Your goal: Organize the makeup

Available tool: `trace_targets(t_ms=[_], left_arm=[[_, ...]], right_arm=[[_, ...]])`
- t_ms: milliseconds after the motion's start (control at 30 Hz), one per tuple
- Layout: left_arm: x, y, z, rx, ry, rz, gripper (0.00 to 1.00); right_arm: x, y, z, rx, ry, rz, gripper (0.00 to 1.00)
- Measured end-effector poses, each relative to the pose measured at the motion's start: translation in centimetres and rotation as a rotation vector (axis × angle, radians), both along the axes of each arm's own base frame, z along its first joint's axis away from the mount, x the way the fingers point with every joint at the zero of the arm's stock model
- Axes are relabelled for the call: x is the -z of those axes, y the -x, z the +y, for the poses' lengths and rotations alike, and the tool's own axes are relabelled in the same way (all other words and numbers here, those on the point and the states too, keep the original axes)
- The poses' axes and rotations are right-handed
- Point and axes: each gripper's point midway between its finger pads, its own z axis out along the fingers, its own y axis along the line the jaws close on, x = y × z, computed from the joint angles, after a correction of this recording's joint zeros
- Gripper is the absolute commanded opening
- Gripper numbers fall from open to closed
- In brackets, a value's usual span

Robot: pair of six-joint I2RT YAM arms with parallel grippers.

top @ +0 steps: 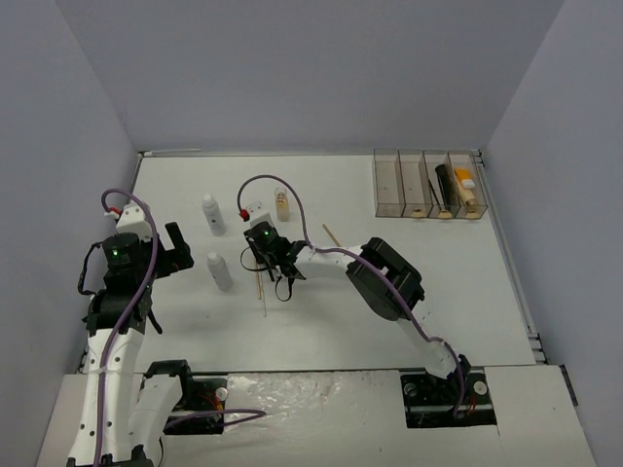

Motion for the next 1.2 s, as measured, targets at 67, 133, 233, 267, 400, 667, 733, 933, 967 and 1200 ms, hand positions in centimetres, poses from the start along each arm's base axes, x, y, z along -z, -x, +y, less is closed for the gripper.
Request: trace_targets(t_ms=[67,133,233,267,400,667,733,933,967,1200], left_arm=[[0.0,0.0,0.0,0.000,0.002,0.000,0.97],[0.0,0.0,0.0,-0.001,0.003,0.000,0.97],[0.0,0.0,0.0,-0.003,0.003,0.001,0.97],[0.0,0.0,0.1,-0.004,0.003,0.001,0.97],[0.3,-0.1,0.2,-0.010,0.007,0.013,0.97],[0.5,-0.2,0.2,-0.009,0.010,0.021,0.97],[0.6,-0.2,0.2,-0.007,0.012,0.023,0.97],[0.6,-0.3,0.1,-0.003,0.015,0.025,0.97],[0.6,-0.3,0.1,-0.002,0.015,0.025,0.97],[0.7,-0.3,-0.1,0.004,0.019,0.028,0.97]], right_arm=[[0.0,0.0,0.1,-0.002,-0.002,0.001,0.26],[0.0,0.0,0.1,-0.004,-0.005,0.003,0.18],[0.0,0.1,0.2,-0.005,-0.011,0.005,0.04],[0.0,0.1,0.3,-0.006,-0.012,0.006,0.01],[0.0,0.2,0.2,-0.020,-0.001,0.003,0.00],[-5.7,0.8,-2.1,-0.062,0.048,-0.020,0.00],[-10.6,-0.1,-3.2,-0.049,0.002,-0.072,0.00],[-24.7,-6.8,-15.4,0.138,-0.092,-0.281,0.00],[-25.9,-8.5,-18.9,0.198,-0.087,-0.307,0.00],[-23.0,-15.7,-41.0,0.555,0.078,-0.265,0.00]])
